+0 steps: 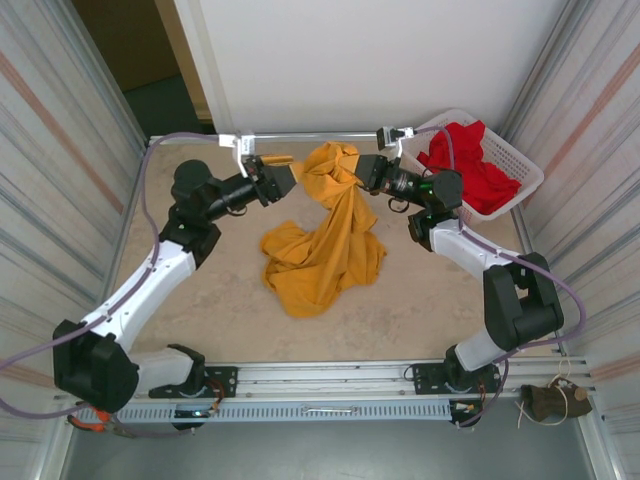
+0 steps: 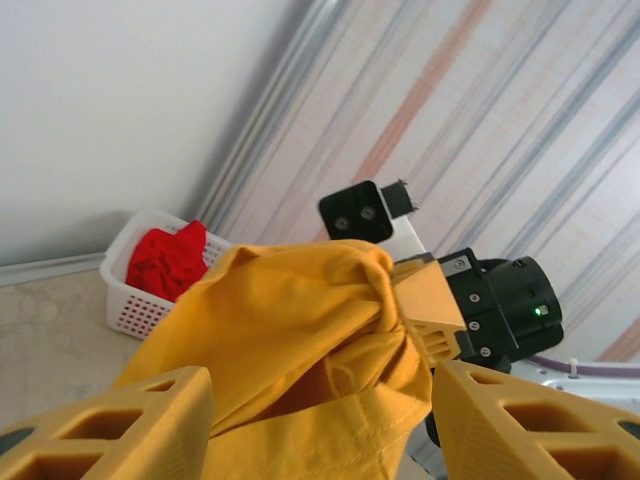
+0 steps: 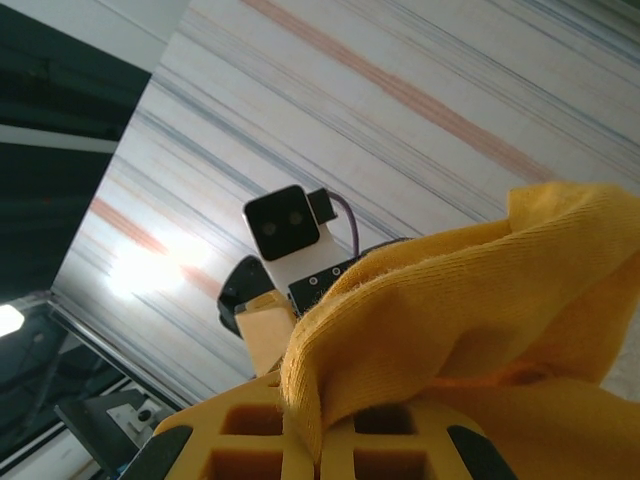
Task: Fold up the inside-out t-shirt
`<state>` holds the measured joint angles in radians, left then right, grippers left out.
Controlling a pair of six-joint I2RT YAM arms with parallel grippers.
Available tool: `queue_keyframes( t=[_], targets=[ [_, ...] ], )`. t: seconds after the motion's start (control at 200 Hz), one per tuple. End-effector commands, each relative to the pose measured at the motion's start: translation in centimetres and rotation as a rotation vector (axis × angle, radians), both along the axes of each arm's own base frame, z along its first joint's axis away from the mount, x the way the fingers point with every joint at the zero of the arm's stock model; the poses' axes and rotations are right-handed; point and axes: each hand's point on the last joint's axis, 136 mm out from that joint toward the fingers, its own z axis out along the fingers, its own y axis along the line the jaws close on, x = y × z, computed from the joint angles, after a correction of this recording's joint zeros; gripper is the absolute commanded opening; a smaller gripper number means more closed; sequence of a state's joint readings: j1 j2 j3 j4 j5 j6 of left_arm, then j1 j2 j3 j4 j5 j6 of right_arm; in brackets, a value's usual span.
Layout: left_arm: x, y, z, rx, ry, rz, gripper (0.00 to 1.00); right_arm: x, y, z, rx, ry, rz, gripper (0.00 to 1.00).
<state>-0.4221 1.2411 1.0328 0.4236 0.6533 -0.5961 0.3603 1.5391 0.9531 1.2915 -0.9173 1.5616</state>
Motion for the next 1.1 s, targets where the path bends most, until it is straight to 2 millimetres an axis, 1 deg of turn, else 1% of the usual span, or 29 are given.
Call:
queue_keyframes(
  t=[0.0, 0.1, 0.155, 0.266, 0.516, 0.636, 0.751, 0.927, 1.032, 1.062, 1.097],
  targets=[
    [-1.1, -2.4, 0.0, 0.070, -0.052, -0.096, 0.60, -0.3, 0.1, -0.2, 0.007, -0.024, 0.015, 0.00],
    [-2.1, -4.1, 0.7, 0.090, -0.092, -0.148, 0.60, -0.1, 0.1, -0.6, 0.006, -0.008, 0.012, 0.00],
    [-2.3, -4.8, 0.7, 0.100, -0.095, -0.167, 0.60, -0.1, 0.1, -0.7, 0.006, -0.008, 0.011, 0.00],
    [-2.3, -5.6, 0.0, 0.111, -0.081, -0.182, 0.59, 0.0, 0.1, -0.7, 0.007, -0.005, 0.008, 0.00],
    [-1.3, -5.4, -2.7, 0.137, -0.033, -0.123, 0.59, 0.1, 0.0, -0.8, 0.010, 0.003, 0.000, 0.00],
    [-0.7, -5.4, -3.7, 0.154, -0.017, -0.095, 0.58, 0.1, 0.0, -0.8, 0.011, 0.007, -0.004, 0.00],
    [-0.3, -5.3, -3.8, 0.156, -0.020, -0.075, 0.58, 0.2, -0.1, -0.8, 0.015, 0.013, -0.015, 0.00],
    [-0.5, -6.1, -3.4, 0.145, -0.023, -0.128, 0.42, 0.2, -0.3, -0.8, 0.016, 0.020, -0.029, 0.00],
    [-0.8, -6.7, -3.4, 0.136, -0.014, -0.173, 0.37, 0.2, -0.4, -0.8, 0.012, 0.023, -0.037, 0.00],
    [-0.9, -6.8, -3.4, 0.134, -0.015, -0.180, 0.31, 0.3, -0.4, -0.9, 0.011, 0.025, -0.041, 0.00],
    [-1.1, -6.9, -3.4, 0.133, -0.012, -0.195, 0.17, 0.4, -0.4, -0.9, 0.009, 0.028, -0.047, 0.00]
  ],
)
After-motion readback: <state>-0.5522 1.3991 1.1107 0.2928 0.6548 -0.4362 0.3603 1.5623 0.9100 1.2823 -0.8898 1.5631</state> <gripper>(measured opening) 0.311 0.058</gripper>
